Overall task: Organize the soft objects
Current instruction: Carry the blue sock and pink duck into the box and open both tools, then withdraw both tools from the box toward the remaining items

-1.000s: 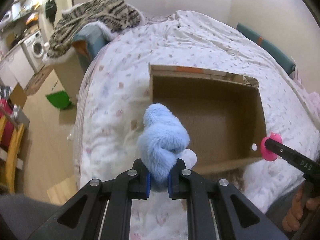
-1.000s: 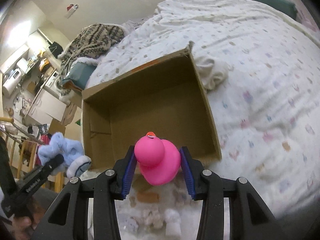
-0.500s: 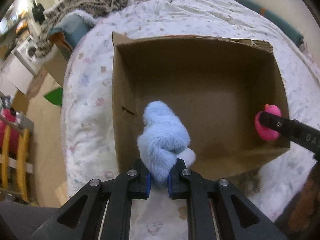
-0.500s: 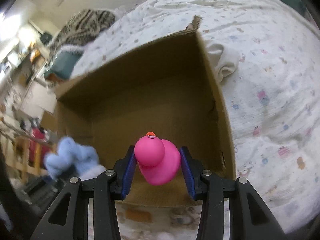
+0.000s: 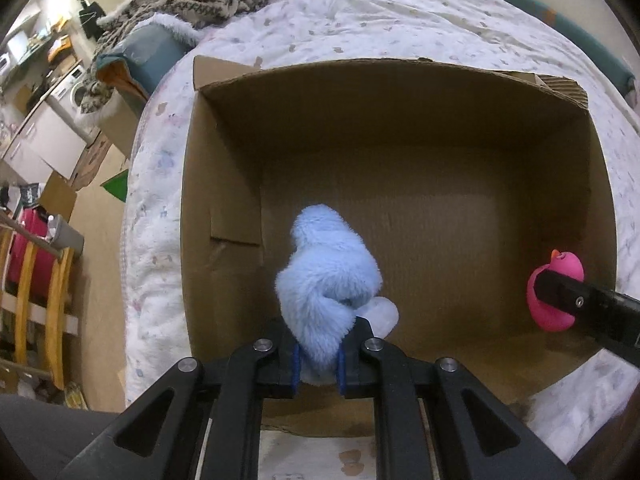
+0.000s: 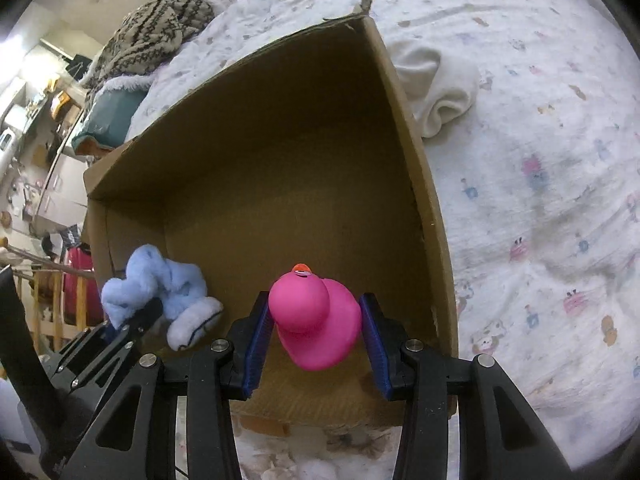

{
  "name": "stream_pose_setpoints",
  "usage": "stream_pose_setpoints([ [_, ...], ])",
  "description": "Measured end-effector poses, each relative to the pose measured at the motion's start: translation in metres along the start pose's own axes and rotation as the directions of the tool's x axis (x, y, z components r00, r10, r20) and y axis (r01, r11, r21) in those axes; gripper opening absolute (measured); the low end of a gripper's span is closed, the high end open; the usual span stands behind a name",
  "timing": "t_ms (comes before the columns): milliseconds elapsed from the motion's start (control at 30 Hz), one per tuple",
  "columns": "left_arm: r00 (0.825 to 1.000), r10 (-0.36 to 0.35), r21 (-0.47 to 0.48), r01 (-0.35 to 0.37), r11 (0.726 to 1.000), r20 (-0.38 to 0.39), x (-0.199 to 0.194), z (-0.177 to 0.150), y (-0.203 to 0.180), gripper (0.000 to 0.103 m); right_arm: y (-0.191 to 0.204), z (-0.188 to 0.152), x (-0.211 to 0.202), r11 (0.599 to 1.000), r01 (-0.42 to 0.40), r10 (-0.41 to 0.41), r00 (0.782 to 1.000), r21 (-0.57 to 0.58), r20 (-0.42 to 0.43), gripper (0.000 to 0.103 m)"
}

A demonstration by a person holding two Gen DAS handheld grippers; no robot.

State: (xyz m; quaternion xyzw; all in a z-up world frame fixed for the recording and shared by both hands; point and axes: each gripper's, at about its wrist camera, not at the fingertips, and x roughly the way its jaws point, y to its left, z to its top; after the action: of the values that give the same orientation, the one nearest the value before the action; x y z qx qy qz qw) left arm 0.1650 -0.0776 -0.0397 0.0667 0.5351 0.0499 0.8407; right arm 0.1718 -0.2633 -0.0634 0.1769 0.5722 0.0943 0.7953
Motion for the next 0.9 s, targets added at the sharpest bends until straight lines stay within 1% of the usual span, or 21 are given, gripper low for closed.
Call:
stream_pose_setpoints([
  [133,1.000,-0.011,-0.041,0.010,0.999,-0.014,0.001,-0.009,0.000,0.013,0.007,0.000,0.003,0.999,0.025,-0.025,1.000,-0.023,0.003,0.046],
  [200,1.000,-0.005,-0.048,0.005,0.999,-0.014,0.001,-0.012,0.000,0.014,0.009,0.001,0.003,1.000,0.011,-0.011,1.000,-0.018,0.005,0.047],
  [233,1.000,-0.006,-0.047,0.005,0.999,-0.017,0.001,-0.013,0.000,0.017,0.009,0.001,0.005,1.000,0.009,-0.009,1.000,-0.013,0.000,0.047],
  [267,1.000,-0.007,-0.049,0.006,0.999,-0.019,0.001,-0.014,-0.001,0.018,0.008,0.001,0.005,1.000,0.006,-0.006,1.000,-0.001,-0.005,0.052],
  [300,1.000,-0.007,-0.053,0.005,0.999,-0.027,0.001,-0.015,-0.002,0.020,0.008,0.000,0.005,1.000,-0.008,0.008,1.000,0.012,-0.005,0.059],
  [333,0.999,-0.013,-0.055,0.011,0.998,-0.031,0.001,-0.016,-0.001,0.022,0.009,0.000,0.005,1.000,-0.023,0.023,1.000,0.018,-0.002,0.061],
  [400,0.999,-0.030,-0.058,0.029,0.998,-0.026,-0.002,-0.016,-0.002,0.025,0.011,-0.002,0.002,1.000,-0.024,0.024,1.000,0.014,0.006,0.063],
  [433,0.999,-0.030,-0.059,0.028,0.998,-0.020,-0.003,-0.014,-0.002,0.029,0.013,-0.003,0.000,1.000,-0.020,0.020,1.000,0.009,0.014,0.066],
  [467,0.999,-0.033,-0.062,0.033,0.998,-0.012,-0.006,-0.014,-0.002,0.038,0.014,-0.004,-0.002,1.000,-0.015,0.015,1.000,0.008,0.023,0.072],
  [500,0.999,-0.038,-0.063,0.038,0.997,-0.002,-0.010,-0.014,-0.002,0.044,0.015,-0.004,-0.004,1.000,-0.017,0.016,0.999,0.013,0.040,0.079],
  [533,0.999,-0.037,-0.058,0.037,0.998,0.004,-0.013,-0.014,-0.003,0.058,0.014,-0.005,-0.007,0.999,-0.024,0.022,0.998,0.025,0.061,0.081],
  [567,0.999,-0.034,-0.050,0.035,0.998,0.009,-0.015,-0.015,-0.005,0.066,0.013,-0.006,-0.010,0.999,-0.028,0.025,0.997,0.037,0.077,0.083],
  [600,0.999,-0.034,-0.035,0.035,0.999,0.019,-0.020,-0.016,-0.007,0.066,0.011,-0.007,-0.013,0.998,-0.034,0.030,0.996,0.049,0.086,0.083],
  [700,0.997,-0.067,-0.008,0.068,0.998,0.028,-0.029,-0.020,-0.012,0.066,0.009,-0.009,-0.022,0.996,-0.055,0.048,0.993,0.066,0.108,0.084],
  [767,0.997,-0.071,-0.004,0.072,0.997,0.033,-0.035,-0.025,-0.013,0.066,0.011,-0.008,-0.026,0.998,-0.033,0.027,0.993,0.049,0.111,0.084],
  [833,0.995,-0.090,-0.014,0.090,0.996,0.042,-0.042,-0.029,-0.010,0.066,0.013,-0.007,-0.030,1.000,-0.010,0.007,0.994,0.028,0.112,0.085],
  [900,0.993,-0.110,-0.010,0.110,0.994,0.052,-0.047,-0.030,-0.007,0.066,0.015,-0.008,-0.035,1.000,-0.005,0.002,0.994,0.026,0.112,0.085],
])
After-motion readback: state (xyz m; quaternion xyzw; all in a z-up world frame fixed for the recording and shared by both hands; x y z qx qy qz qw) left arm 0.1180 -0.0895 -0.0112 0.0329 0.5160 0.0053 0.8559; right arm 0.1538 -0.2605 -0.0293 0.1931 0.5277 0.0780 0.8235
